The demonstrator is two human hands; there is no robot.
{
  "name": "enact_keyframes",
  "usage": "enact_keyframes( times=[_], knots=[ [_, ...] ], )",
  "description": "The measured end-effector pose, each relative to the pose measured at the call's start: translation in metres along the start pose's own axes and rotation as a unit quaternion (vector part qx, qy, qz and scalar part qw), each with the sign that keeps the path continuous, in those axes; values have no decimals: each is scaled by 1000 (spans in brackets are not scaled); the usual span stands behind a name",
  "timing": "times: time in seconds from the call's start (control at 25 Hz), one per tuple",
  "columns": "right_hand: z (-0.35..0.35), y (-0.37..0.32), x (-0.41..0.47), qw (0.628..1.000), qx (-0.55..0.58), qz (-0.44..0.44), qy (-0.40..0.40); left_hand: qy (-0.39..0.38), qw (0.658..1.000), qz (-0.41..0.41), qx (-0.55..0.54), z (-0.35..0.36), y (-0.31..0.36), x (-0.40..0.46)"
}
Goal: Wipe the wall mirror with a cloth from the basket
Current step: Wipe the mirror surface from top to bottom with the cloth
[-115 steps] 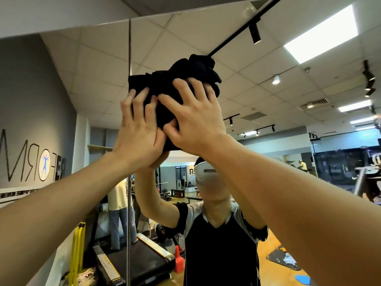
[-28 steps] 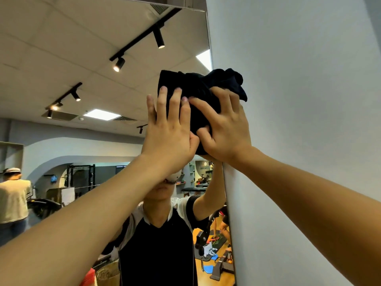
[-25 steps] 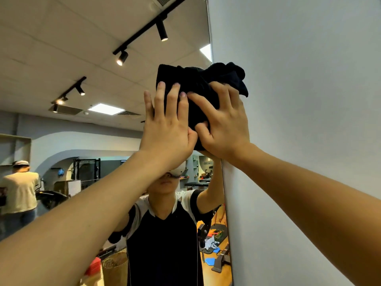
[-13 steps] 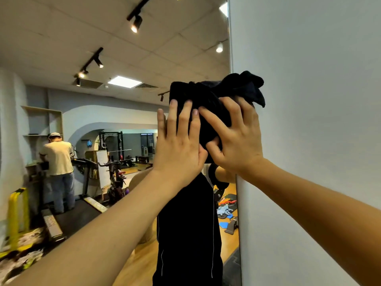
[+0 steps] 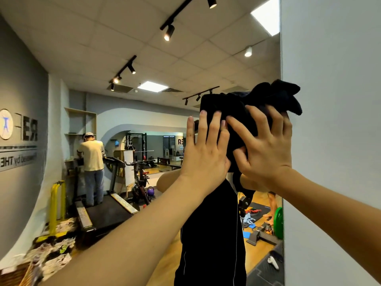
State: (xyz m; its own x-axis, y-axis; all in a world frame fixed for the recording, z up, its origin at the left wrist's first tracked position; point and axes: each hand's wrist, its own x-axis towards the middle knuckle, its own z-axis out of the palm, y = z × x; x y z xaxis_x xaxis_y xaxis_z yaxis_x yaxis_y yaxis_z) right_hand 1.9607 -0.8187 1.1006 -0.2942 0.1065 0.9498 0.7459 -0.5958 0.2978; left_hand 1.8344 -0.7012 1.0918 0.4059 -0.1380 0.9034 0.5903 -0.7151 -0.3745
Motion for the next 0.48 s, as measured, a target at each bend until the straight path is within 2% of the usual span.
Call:
enact_keyframes(
  times=[0.48],
  knots=[
    [25, -124, 30, 1000, 15, -1, -18, -6, 1000, 10, 12, 8, -123, -54]
  ],
)
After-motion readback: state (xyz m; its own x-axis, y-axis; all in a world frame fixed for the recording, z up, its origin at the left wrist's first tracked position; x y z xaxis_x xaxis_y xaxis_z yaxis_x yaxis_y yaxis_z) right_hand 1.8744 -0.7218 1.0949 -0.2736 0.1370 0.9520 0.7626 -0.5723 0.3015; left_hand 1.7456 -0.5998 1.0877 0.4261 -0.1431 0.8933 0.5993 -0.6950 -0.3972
